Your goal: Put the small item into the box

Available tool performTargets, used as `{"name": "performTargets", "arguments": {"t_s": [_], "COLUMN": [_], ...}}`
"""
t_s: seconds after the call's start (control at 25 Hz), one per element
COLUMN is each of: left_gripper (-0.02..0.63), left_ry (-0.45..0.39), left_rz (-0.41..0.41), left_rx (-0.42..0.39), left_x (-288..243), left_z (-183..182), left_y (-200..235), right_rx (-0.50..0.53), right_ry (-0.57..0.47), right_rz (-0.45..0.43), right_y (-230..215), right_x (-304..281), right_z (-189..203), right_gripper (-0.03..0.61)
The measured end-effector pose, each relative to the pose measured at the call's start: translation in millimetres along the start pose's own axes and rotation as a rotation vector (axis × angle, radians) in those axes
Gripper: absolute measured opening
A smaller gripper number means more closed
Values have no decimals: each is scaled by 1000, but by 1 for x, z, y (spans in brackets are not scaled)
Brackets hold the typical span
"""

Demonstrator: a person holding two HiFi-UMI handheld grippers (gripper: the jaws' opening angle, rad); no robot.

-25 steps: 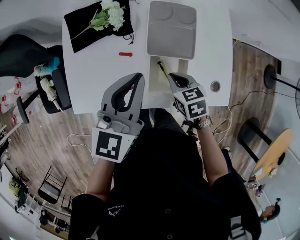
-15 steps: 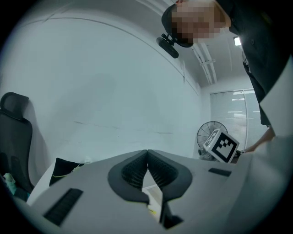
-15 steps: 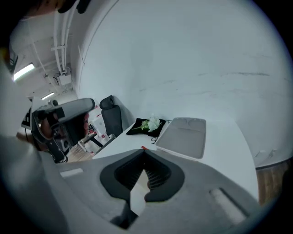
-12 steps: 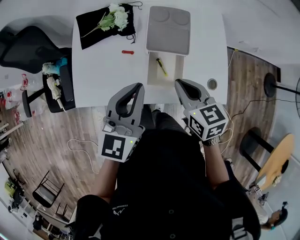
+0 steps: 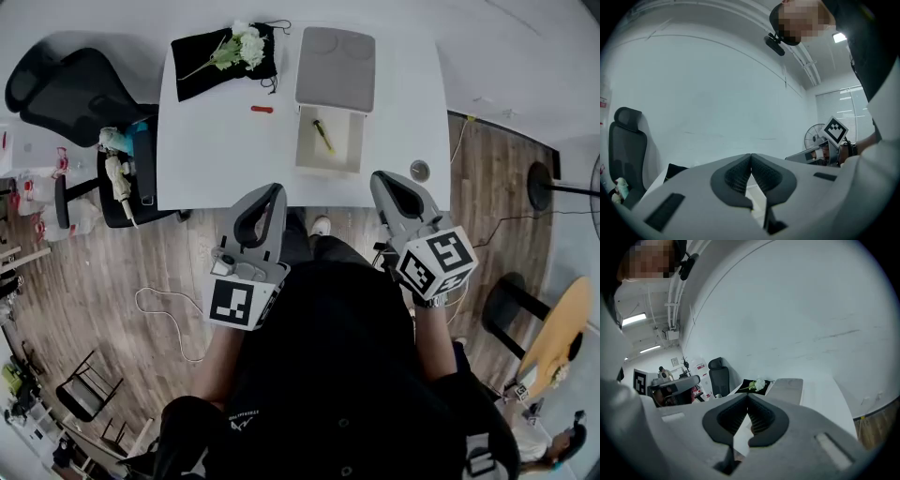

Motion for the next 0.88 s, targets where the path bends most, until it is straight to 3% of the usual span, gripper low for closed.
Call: {"name": "performTargets", "arguments": {"t_s": [0.24, 0.6, 0.88], "left_gripper": [5, 5, 5], "left_ry": [33, -77, -112], "left_rz": [-34, -70, -69], "left_rx": [-10, -68, -134], "left_x": [15, 35, 47], "left_z": [-4, -52, -80], "left_y": [-9, -17, -25], "right_rx": [74, 177, 235], "right_ry": [-87, -216, -285], "right_rz": [-14, -6, -25], "right_y": [8, 21, 39], "right_x": [28, 77, 107], "right_z": [-26, -66, -91], "right_gripper": [5, 5, 5]}}
Point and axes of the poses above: the fingertips, and each gripper's own axes: x backward along the fingers, y to its left, z out of its underside, the point moved 3 cm from there along x, backward along the fingers, and after that the axes turned 13 degrees about y, right-handed, at the moved point
